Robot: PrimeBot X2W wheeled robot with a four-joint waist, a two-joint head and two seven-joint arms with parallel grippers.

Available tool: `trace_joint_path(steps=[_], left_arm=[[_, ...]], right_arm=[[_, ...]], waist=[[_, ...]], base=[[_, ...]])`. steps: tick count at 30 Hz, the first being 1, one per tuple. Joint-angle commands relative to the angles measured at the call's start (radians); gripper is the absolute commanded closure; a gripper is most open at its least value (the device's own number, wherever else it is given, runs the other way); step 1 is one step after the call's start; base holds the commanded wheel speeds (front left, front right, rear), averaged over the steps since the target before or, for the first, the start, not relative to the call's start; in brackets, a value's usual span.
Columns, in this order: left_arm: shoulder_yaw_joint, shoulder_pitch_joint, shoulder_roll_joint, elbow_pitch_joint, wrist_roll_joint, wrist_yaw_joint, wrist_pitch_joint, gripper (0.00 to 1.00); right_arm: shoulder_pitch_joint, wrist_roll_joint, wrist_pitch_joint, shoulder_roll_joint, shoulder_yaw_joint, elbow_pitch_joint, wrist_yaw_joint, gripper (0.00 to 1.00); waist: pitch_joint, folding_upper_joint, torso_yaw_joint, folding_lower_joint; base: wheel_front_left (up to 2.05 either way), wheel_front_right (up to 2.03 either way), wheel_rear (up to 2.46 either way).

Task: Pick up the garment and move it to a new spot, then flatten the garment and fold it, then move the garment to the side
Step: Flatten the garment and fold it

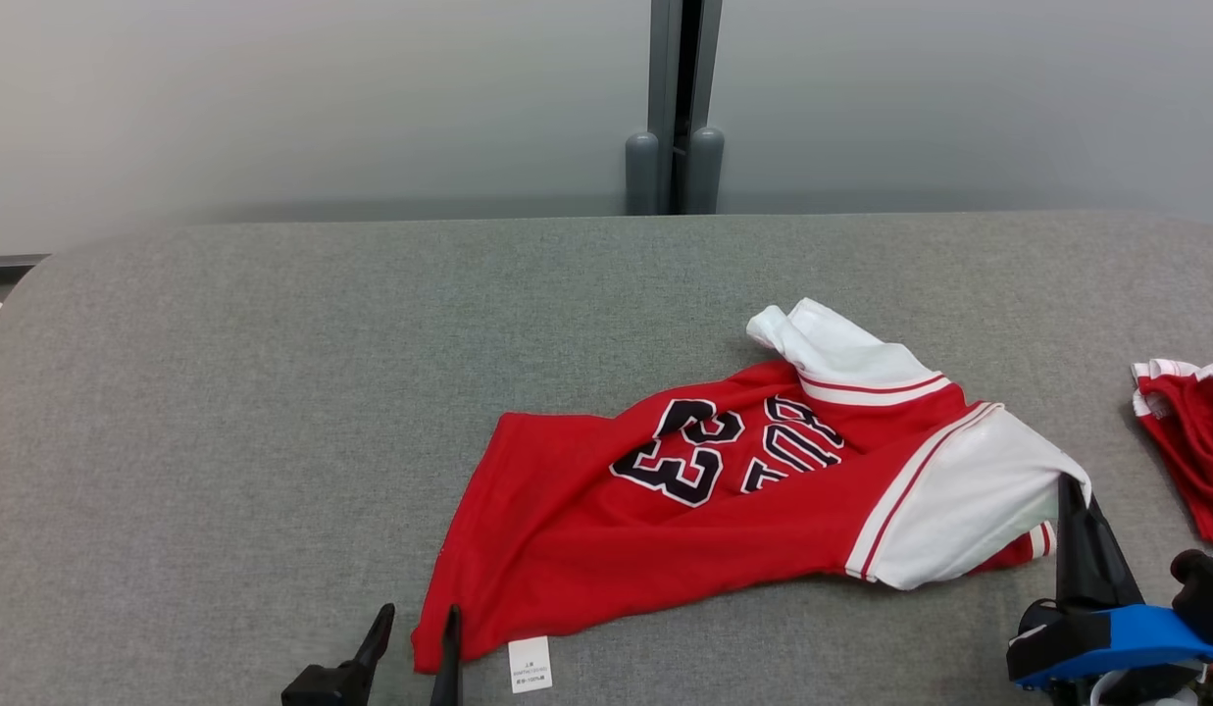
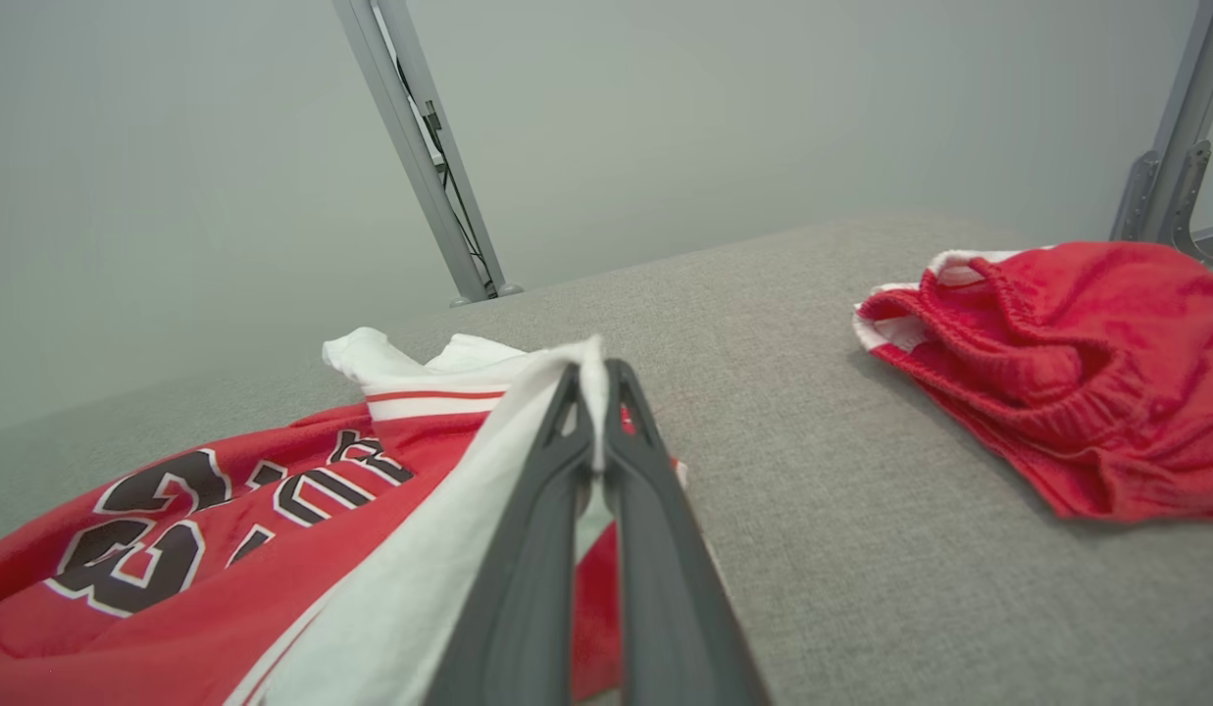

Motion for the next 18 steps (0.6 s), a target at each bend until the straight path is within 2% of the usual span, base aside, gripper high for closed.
trace_joint_path(steps=[1, 6, 16, 17, 18], left_arm=[[-0.014, 0.014, 0.000, -0.010, -0.015, -0.011, 0.000, 0.00], [-0.053, 0.040, 0.000, 0.004, -0.033, -0.028, 0.000, 0.00], [-0.060, 0.005, 0.000, 0.044, -0.057, -0.032, 0.000, 0.00], [-0.063, 0.001, 0.000, 0.049, -0.057, -0.032, 0.000, 0.07], [-0.066, -0.004, 0.000, 0.055, -0.056, -0.033, 0.000, 0.52]], right_arm=[[0.000, 0.002, -0.001, -0.002, 0.003, 0.004, 0.000, 1.00], [-0.005, 0.009, -0.001, -0.002, 0.004, 0.012, 0.000, 1.00], [-0.022, 0.002, -0.001, -0.002, 0.001, 0.009, 0.000, 1.00], [-0.024, 0.001, -0.001, -0.002, 0.003, 0.009, 0.000, 1.00], [-0.025, 0.002, -0.001, -0.002, 0.004, 0.011, 0.000, 1.00]], waist=[[0.001, 0.0000, 0.001, 0.0000], [0.002, 0.0000, 0.009, 0.0000], [0.008, 0.0000, 0.013, 0.0000], [0.008, 0.0000, 0.011, 0.0000], [0.008, 0.0000, 0.009, 0.0000]], base=[[0.00, 0.00, 0.00], [0.00, 0.00, 0.00], [0.00, 0.00, 0.00], [0.00, 0.00, 0.00], [0.00, 0.00, 0.00]])
